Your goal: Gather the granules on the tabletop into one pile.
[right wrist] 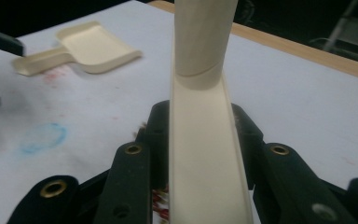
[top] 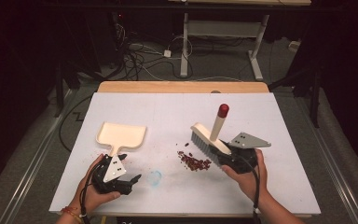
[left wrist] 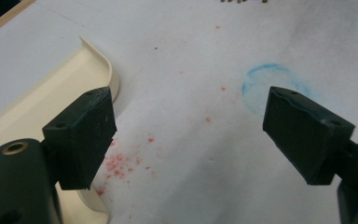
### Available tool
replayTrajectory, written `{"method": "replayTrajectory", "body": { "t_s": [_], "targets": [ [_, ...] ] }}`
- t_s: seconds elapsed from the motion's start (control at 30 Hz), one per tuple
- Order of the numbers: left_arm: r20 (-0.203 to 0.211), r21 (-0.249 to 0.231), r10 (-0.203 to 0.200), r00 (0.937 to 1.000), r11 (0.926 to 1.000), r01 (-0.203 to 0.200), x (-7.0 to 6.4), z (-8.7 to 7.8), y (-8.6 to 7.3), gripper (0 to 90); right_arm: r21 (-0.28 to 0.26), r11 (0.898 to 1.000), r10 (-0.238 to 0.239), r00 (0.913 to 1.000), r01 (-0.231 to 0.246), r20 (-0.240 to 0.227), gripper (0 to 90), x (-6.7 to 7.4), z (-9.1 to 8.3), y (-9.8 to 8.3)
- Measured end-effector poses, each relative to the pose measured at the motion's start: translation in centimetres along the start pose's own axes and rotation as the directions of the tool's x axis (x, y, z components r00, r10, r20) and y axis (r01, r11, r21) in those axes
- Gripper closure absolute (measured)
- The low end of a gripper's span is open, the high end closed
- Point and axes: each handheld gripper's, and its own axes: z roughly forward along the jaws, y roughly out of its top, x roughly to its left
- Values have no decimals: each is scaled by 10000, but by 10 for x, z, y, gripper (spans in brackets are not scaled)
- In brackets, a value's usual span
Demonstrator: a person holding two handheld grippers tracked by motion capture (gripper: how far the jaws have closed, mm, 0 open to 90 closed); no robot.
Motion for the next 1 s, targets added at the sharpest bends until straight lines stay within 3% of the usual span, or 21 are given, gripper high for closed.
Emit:
{"method": "replayTrajectory", "body": {
  "t_s": [0.13,0.27,0.4,0.53,0.63,0.73,0.9,1.0],
  "targets": [
    [4,54,59,10000,10000,-59,-1,1,1,167,311,9992,-294,9952,266,937,674,-13,0,-11],
    [20,111,132,9999,9999,-133,-1,2,2,166,554,9967,-687,9835,601,1676,674,-19,12,-18],
    [17,103,163,9999,9998,-163,0,2,1,167,898,9936,-848,9777,685,1922,674,-17,22,-24],
    [1,51,122,9999,9999,-122,-1,1,1,166,955,9916,-1040,9774,875,1842,674,-9,27,-25],
    [-21,41,127,9999,9999,-127,-1,0,0,167,893,9936,-811,9858,685,1470,674,-1,31,-24],
    [-23,57,153,9999,9999,-153,-1,0,0,167,881,9901,-1189,9860,1089,1168,674,11,36,-21],
    [-32,33,166,9999,9999,-166,-1,-1,0,167,742,9929,-968,9936,924,583,674,23,42,-14],
    [-30,45,149,9999,9999,-149,-1,-1,0,166,627,9931,-1017,9938,988,440,674,26,44,-10]
  ]
}}
